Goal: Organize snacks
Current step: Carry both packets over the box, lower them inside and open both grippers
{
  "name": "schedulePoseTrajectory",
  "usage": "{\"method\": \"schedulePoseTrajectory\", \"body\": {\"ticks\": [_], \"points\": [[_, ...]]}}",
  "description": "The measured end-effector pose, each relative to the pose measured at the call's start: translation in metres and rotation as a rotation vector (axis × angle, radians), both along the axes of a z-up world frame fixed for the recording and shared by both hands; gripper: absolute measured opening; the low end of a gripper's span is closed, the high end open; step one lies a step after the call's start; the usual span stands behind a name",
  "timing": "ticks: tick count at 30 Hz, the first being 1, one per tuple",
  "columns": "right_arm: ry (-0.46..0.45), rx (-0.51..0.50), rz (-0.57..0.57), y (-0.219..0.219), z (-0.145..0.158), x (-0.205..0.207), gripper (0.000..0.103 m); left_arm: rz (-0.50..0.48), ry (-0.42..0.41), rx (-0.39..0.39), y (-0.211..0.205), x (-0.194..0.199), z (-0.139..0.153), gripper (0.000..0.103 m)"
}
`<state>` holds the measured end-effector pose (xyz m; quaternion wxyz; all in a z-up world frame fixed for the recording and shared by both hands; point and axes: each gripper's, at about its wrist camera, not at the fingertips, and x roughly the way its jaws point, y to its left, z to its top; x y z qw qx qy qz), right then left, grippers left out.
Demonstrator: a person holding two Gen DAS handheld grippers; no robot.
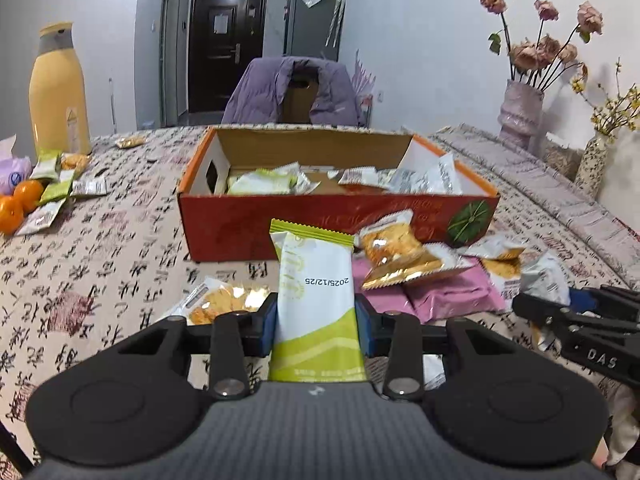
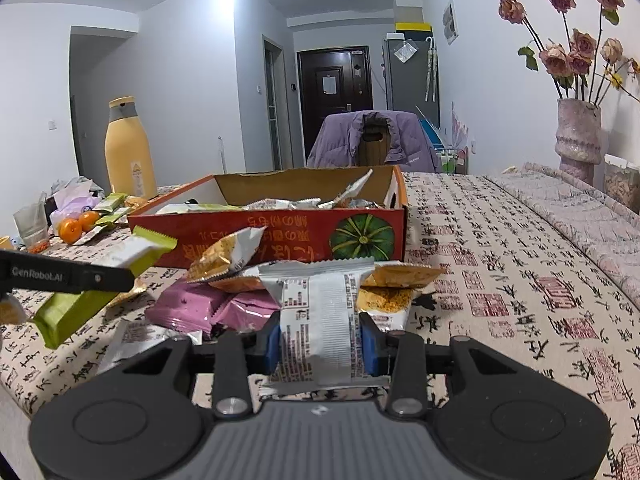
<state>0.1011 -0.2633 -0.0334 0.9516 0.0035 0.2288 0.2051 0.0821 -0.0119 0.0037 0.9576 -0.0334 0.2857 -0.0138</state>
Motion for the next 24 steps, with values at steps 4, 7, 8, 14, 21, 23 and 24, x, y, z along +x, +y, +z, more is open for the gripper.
{"method": "schedulePoseTrajectory", "body": {"ticks": [4, 7, 8, 14, 21, 23, 24], "points": [[-0.020, -0.003, 0.011, 0.007, 0.006, 0.002, 0.038, -0.011, -0.031, -0.028, -0.001, 0.003, 0.010, 0.039], [-0.048, 0.000, 0.023, 0.013, 0.014, 0.006, 0.038, -0.013, -0.055, -0.030, -0.003, 0.007, 0.018, 0.039], [-0.058, 0.001, 0.026, 0.015, 0.017, 0.007, 0.038, -0.013, -0.063, -0.029, -0.004, 0.009, 0.020, 0.039], [-0.114, 0.007, 0.035, 0.030, 0.034, 0.028, 0.038, -0.008, -0.107, -0.025, -0.006, 0.028, 0.035, 0.039], [-0.182, -0.006, 0.039, 0.050, 0.056, 0.063, 0.038, 0.015, -0.150, -0.026, -0.004, 0.062, 0.053, 0.039], [-0.194, -0.017, 0.037, 0.057, 0.060, 0.074, 0.038, 0.023, -0.157, -0.025, -0.004, 0.074, 0.057, 0.039], [-0.197, -0.022, 0.036, 0.061, 0.062, 0.080, 0.038, 0.027, -0.158, -0.025, -0.002, 0.079, 0.059, 0.039]]}}
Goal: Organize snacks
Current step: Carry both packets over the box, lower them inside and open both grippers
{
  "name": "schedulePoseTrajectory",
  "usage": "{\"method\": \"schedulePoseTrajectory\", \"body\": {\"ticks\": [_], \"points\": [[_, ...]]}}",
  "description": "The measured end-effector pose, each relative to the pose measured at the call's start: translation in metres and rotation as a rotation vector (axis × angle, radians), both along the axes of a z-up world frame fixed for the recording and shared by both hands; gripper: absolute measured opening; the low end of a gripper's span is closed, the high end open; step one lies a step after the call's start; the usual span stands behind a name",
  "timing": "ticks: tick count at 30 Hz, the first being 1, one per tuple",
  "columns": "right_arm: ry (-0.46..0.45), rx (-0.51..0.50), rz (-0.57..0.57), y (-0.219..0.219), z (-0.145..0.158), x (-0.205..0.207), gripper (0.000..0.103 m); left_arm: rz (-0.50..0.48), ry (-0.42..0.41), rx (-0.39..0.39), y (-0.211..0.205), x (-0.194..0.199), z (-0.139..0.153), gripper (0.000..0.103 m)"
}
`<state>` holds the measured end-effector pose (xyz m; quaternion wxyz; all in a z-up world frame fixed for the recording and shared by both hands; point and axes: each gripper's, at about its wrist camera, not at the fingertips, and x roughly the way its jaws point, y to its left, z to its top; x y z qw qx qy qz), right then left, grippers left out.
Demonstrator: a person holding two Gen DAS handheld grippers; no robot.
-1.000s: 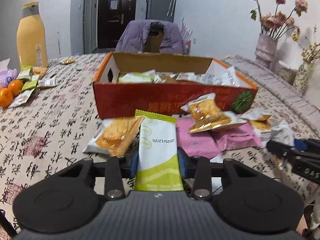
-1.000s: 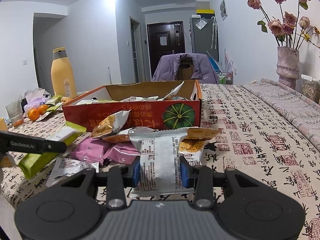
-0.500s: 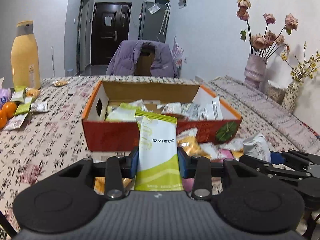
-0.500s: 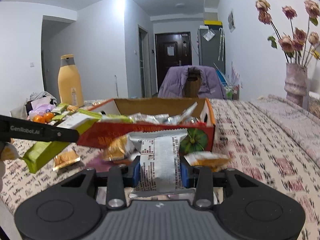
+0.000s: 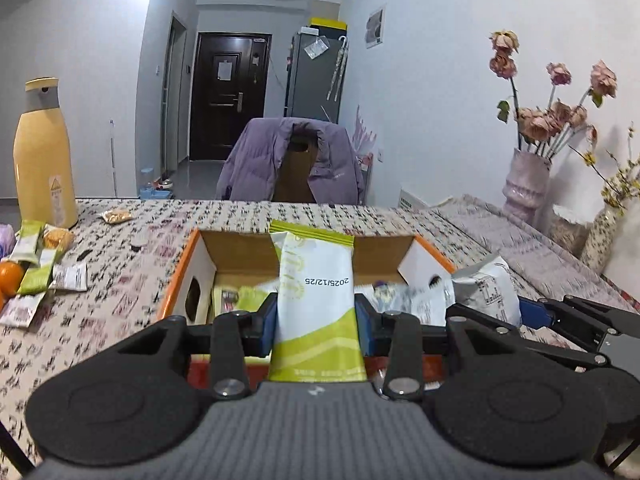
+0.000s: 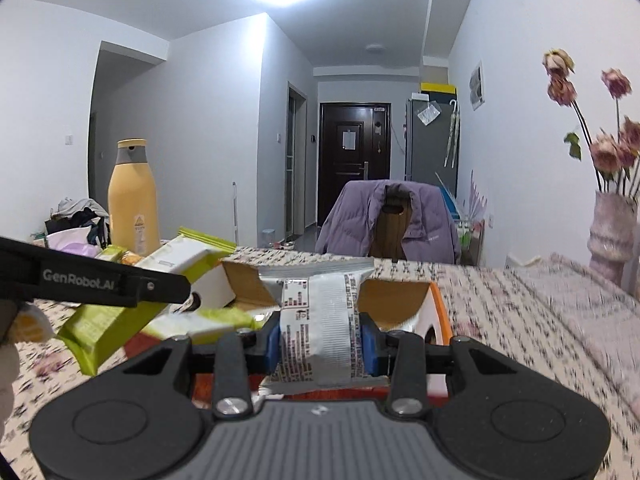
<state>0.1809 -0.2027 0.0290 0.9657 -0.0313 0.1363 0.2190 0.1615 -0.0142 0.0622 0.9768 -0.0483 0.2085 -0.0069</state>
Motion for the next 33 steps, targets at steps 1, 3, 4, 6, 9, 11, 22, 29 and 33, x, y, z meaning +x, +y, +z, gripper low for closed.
{"method": "schedulePoseTrajectory", "body": {"ticks": [1, 3, 4, 6, 9, 11, 22, 29, 33], "points": [[-0.001, -0.005, -0.001, 0.004, 0.002, 0.007, 0.038, 0.005, -0.001, -0.003, 0.001, 0.005, 0.002, 0.039], [0.008, -0.010, -0.005, 0.009, 0.005, 0.019, 0.038, 0.020, -0.002, -0.014, 0.005, 0.017, 0.005, 0.039], [0.015, -0.010, -0.005, 0.012, 0.006, 0.025, 0.038, 0.027, -0.003, -0.019, 0.006, 0.022, 0.007, 0.039], [0.028, -0.011, -0.009, 0.017, 0.007, 0.036, 0.038, 0.040, -0.003, -0.028, 0.009, 0.032, 0.007, 0.039], [0.054, -0.008, -0.024, 0.023, 0.003, 0.053, 0.038, 0.057, -0.002, -0.036, 0.010, 0.047, 0.005, 0.039], [0.071, 0.002, -0.038, 0.026, -0.001, 0.062, 0.038, 0.068, 0.003, -0.036, 0.011, 0.057, 0.001, 0.039], [0.063, 0.012, -0.087, 0.027, -0.029, 0.077, 0.038, 0.099, 0.009, -0.036, 0.014, 0.082, -0.033, 0.039], [0.066, 0.027, -0.078, 0.022, -0.030, 0.076, 0.065, 0.085, 0.002, -0.058, 0.021, 0.081, -0.040, 0.058], [0.015, 0.039, -0.093, 0.018, -0.026, 0.067, 0.103, 0.108, -0.066, -0.071, 0.022, 0.070, -0.036, 0.101]]}}
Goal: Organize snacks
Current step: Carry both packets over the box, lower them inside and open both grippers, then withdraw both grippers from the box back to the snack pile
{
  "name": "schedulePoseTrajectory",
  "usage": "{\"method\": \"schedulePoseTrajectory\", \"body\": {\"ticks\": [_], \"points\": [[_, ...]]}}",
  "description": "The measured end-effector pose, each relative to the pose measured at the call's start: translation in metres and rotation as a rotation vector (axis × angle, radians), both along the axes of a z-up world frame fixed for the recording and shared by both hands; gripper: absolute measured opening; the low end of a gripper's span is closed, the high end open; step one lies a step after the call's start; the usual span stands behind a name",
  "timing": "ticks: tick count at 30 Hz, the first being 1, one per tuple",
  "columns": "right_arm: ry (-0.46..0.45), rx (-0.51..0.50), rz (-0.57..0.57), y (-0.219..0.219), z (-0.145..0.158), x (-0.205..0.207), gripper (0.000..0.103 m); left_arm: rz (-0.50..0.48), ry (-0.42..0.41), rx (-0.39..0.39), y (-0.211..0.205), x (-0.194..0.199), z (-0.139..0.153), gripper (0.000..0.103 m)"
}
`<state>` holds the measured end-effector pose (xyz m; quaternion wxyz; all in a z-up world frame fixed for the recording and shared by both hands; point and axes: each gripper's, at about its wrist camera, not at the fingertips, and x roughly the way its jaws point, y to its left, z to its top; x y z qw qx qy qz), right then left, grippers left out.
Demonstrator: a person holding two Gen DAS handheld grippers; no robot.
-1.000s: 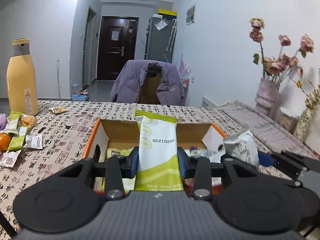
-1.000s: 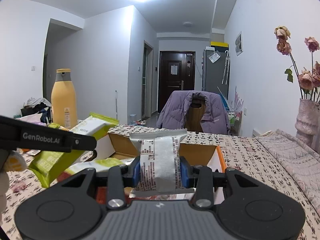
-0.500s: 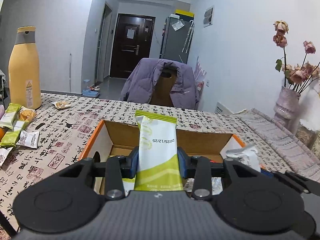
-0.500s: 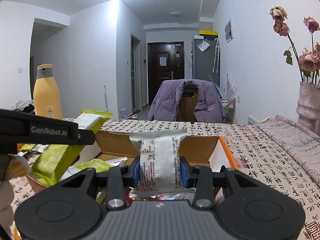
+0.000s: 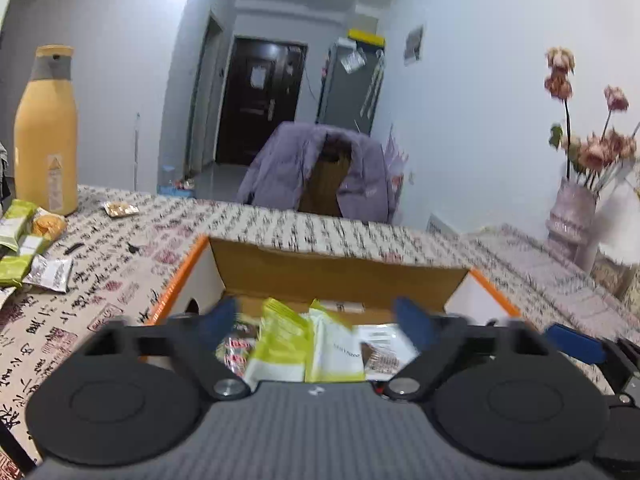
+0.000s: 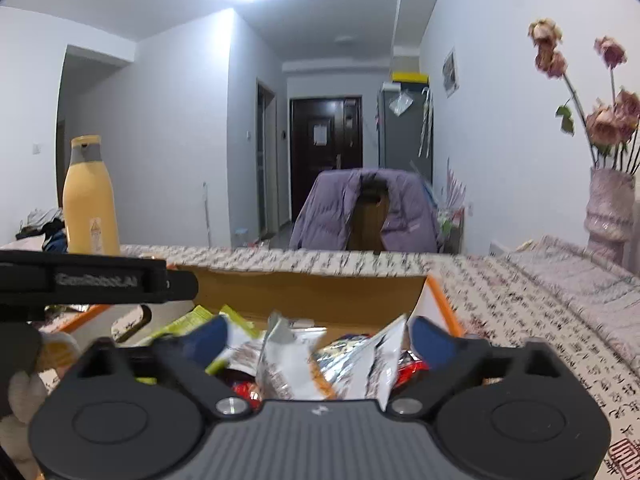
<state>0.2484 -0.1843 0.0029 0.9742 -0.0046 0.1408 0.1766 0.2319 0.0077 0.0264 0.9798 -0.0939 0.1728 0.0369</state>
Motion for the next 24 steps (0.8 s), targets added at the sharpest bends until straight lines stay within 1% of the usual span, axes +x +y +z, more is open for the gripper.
{"method": "schedulePoseTrajectory", "body": {"ticks": [1, 3, 9, 12, 17, 24], "points": [[-0.006, 0.006, -0.001, -0.001, 0.000, -0.001, 0.103, 0.007, -0.020, -0.004, 0.000, -0.002, 0.001, 0.103], [0.000, 0.017, -0.004, -0.003, -0.001, 0.001, 0.103, 0.017, -0.038, -0.004, 0.001, -0.005, 0.004, 0.103], [0.009, 0.036, -0.018, -0.008, -0.002, 0.004, 0.103, 0.029, -0.023, -0.001, 0.000, -0.004, 0.008, 0.103], [0.004, 0.020, -0.032, -0.007, 0.000, 0.002, 0.103, 0.019, -0.029, 0.007, -0.002, -0.010, 0.016, 0.103], [-0.026, -0.006, -0.041, -0.005, 0.015, -0.012, 0.103, 0.013, -0.055, 0.028, -0.002, -0.027, 0.029, 0.103], [-0.038, -0.025, -0.037, -0.005, 0.025, -0.039, 0.103, 0.016, -0.069, 0.026, 0.007, -0.052, 0.038, 0.103]]}}
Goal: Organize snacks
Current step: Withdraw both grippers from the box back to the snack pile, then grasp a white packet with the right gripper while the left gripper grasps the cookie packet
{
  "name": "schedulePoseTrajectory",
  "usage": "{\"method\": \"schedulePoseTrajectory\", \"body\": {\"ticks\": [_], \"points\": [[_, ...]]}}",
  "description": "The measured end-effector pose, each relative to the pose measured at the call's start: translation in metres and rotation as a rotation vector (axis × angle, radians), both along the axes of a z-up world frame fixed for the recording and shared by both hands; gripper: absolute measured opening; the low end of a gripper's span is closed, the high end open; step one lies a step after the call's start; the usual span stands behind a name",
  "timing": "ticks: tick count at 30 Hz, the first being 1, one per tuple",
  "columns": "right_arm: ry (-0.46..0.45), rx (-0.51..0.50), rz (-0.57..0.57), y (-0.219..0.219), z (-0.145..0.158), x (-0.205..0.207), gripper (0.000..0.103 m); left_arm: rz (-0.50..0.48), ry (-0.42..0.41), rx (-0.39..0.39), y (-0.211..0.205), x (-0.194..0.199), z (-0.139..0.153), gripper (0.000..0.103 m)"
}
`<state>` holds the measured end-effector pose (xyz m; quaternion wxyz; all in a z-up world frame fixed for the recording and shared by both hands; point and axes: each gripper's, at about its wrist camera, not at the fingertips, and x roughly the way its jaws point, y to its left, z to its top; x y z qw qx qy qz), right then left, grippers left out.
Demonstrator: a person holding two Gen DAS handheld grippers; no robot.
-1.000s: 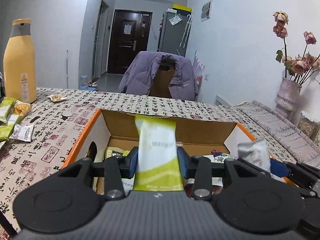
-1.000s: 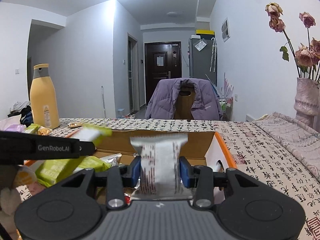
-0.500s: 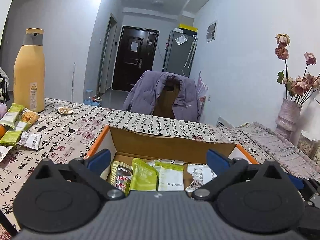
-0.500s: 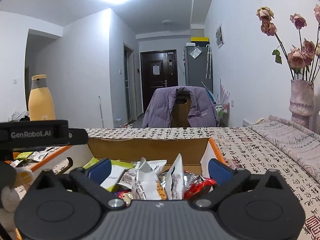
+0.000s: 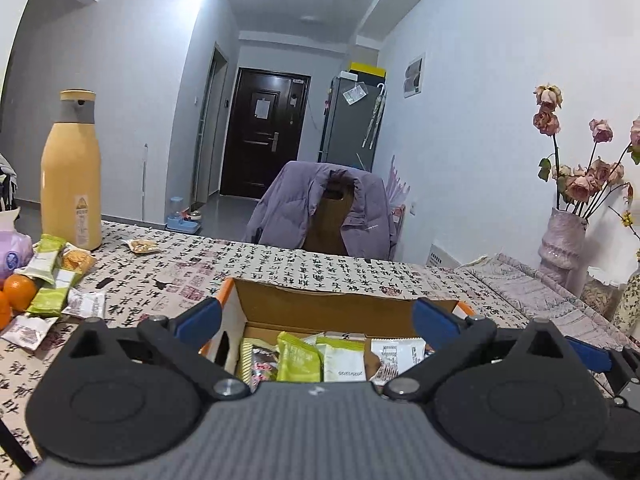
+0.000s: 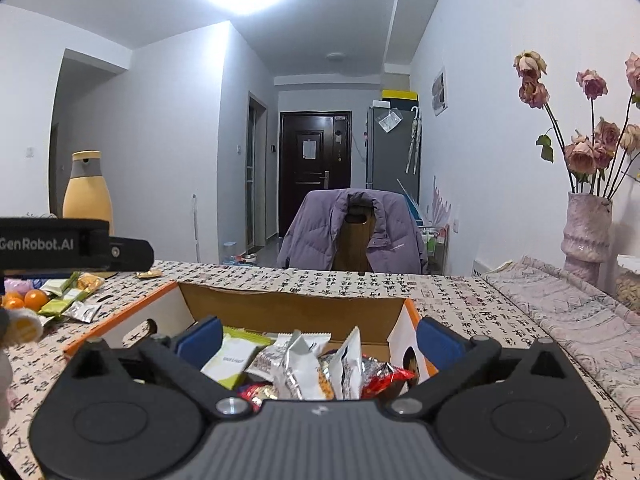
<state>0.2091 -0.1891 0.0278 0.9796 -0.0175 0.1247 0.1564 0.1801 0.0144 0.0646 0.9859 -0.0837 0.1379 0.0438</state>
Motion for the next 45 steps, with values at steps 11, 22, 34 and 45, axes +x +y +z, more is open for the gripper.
{"method": "schedulePoseTrajectory", "body": {"ticks": [11, 22, 34, 45], "points": [[0.030, -0.008, 0.014, -0.003, -0.002, -0.038, 0.103, 0.001, 0.019, 0.015, 0.009, -0.046, -0.007, 0.103], [0.092, -0.026, 0.014, -0.019, -0.022, -0.072, 0.103, 0.004, 0.104, 0.029, 0.023, -0.074, -0.033, 0.103], [0.190, -0.046, -0.057, -0.056, -0.049, -0.084, 0.103, 0.005, 0.218, 0.000, 0.037, -0.099, -0.079, 0.103], [0.216, -0.078, -0.111, -0.070, -0.053, -0.066, 0.103, 0.020, 0.219, 0.014, 0.036, -0.085, -0.087, 0.103]]}}
